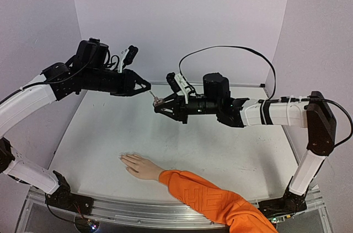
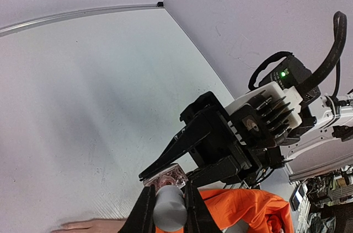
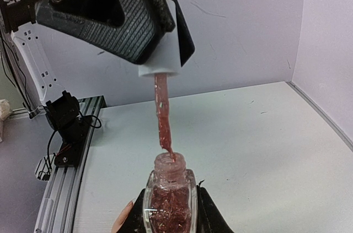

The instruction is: Paint the nails

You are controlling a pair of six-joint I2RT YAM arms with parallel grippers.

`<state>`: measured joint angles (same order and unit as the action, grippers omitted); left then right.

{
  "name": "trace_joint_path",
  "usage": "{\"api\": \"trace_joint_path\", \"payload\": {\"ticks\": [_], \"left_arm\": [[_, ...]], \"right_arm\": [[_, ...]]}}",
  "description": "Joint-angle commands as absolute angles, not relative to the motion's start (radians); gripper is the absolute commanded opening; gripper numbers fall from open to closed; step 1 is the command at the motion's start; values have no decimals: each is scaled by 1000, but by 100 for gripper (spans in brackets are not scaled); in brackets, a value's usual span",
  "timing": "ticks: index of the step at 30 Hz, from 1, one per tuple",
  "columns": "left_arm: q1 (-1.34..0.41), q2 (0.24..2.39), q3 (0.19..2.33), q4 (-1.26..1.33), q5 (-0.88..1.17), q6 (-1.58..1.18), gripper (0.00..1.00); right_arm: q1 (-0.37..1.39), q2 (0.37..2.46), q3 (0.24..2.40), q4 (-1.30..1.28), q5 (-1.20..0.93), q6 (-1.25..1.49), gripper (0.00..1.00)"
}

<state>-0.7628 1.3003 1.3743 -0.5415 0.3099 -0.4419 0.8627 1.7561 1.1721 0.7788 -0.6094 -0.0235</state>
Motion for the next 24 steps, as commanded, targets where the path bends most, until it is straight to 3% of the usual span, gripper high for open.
{"api": "trace_joint_path", "payload": {"ticks": [1,17,24], "left_arm": [[-756,1256,1416,-531,298,-423,0],[-735,1219,1386,-535,289,-433,0],[-684,1194,1338,-592,284,-450,0]], "right_arm": [[866,1749,1218,853,-630,-20,0],[866,1691,1149,963,-578,50,0],[866,1570,1061,974,-410,27,0]]}}
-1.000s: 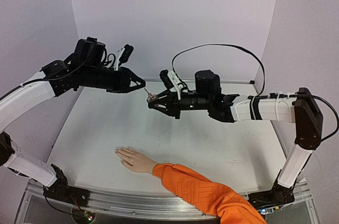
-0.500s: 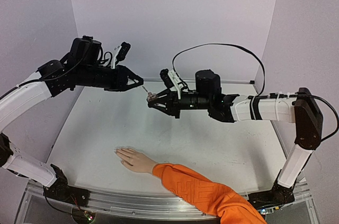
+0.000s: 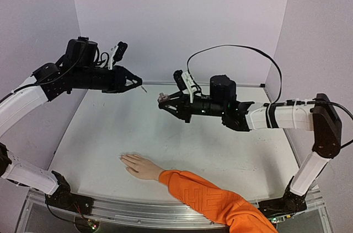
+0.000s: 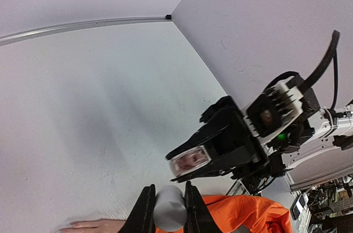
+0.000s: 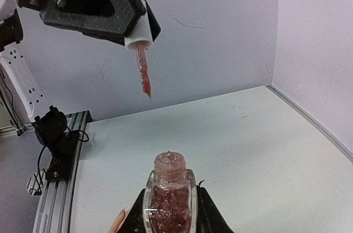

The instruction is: Paint the nails

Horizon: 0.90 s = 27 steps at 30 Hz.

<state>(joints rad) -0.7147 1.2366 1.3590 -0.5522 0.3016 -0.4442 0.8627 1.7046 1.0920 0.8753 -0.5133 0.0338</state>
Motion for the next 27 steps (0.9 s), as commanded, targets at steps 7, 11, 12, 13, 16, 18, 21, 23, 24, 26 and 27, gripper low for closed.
{"api": "trace_joint_path", "payload": {"ticks": [7,11,12,13,16,18,21,23,24,26,27], "left_arm": [[-631,1154,1224,-666,284,-489,0],[-613,1127,1099,-685,288,-529,0],[-612,1117,1069,-687,285,-539,0],[-609,1110,1043,-686,276,-548,0],[-601,1095,967,-684,243,-571,0],[-592,1086,922,-683,221,-588,0],[-589,1076,869,-678,176,-595,0],[-584,1079,838,-652,165,-594,0],[-581,1083,824,-642,157,-592,0],[-576,1100,811,-631,140,-592,0],[-573,1109,807,-627,138,-591,0]], "right_arm": [[864,1414,938,927,-243,-74,0],[858,1357,872,899,-205,-115,0],[855,1344,853,899,-199,-127,0],[854,1332,834,900,-194,-137,0],[851,1320,814,901,-177,-156,0],[850,1316,807,906,-176,-165,0],[849,1324,793,917,-184,-166,0],[848,1333,784,922,-186,-164,0],[848,1338,780,925,-187,-163,0],[847,1344,779,926,-188,-161,0],[847,1345,780,926,-190,-162,0]]}}
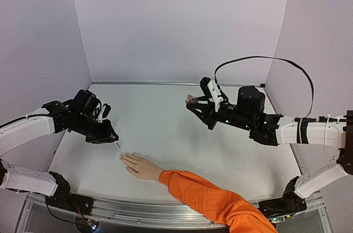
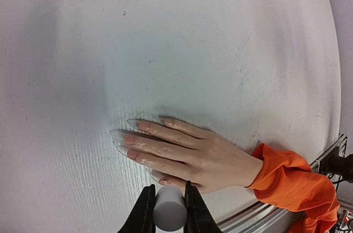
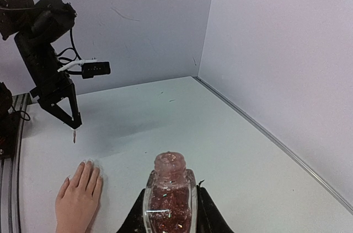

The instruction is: Paint the nails

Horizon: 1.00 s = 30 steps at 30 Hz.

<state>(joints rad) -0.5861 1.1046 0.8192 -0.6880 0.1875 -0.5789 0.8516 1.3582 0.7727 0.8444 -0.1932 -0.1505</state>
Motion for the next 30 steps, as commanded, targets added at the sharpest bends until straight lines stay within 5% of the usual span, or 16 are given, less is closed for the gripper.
{"api": "trace_joint_path", "payload": {"ticks": [1,30], "left_arm": [[-572,1117,800,-619,140,-591,0],[-468,1280,721,-476,262,-528,0]], "right_arm": [[847,1344,779,927,-188,-164,0],[844,1375,776,939,-189,-178,0]]}}
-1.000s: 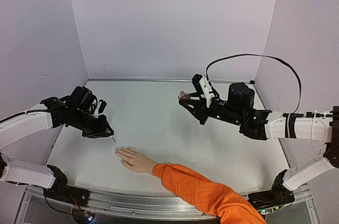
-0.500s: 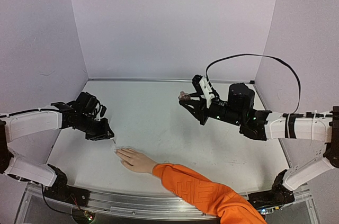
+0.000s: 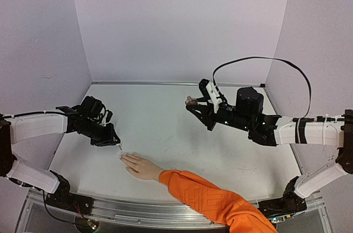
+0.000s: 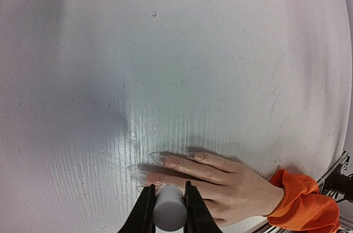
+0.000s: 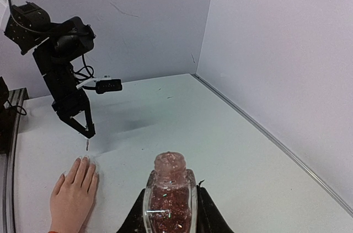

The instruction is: Paint the nails

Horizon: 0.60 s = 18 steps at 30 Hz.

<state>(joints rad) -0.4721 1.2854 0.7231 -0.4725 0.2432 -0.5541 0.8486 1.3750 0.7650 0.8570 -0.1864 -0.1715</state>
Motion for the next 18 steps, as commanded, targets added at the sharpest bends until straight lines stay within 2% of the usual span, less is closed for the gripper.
{"api": "trace_joint_path", "payload": {"ticks": [1,18], "left_arm": [[-468,1281,720,-477,259,-526,0],[-449,1331,712,-464,275,-505,0]], "right_arm": [[843,1378,776,940,-192,-177,0],[843,1393,779,939,-204,-173,0]]}}
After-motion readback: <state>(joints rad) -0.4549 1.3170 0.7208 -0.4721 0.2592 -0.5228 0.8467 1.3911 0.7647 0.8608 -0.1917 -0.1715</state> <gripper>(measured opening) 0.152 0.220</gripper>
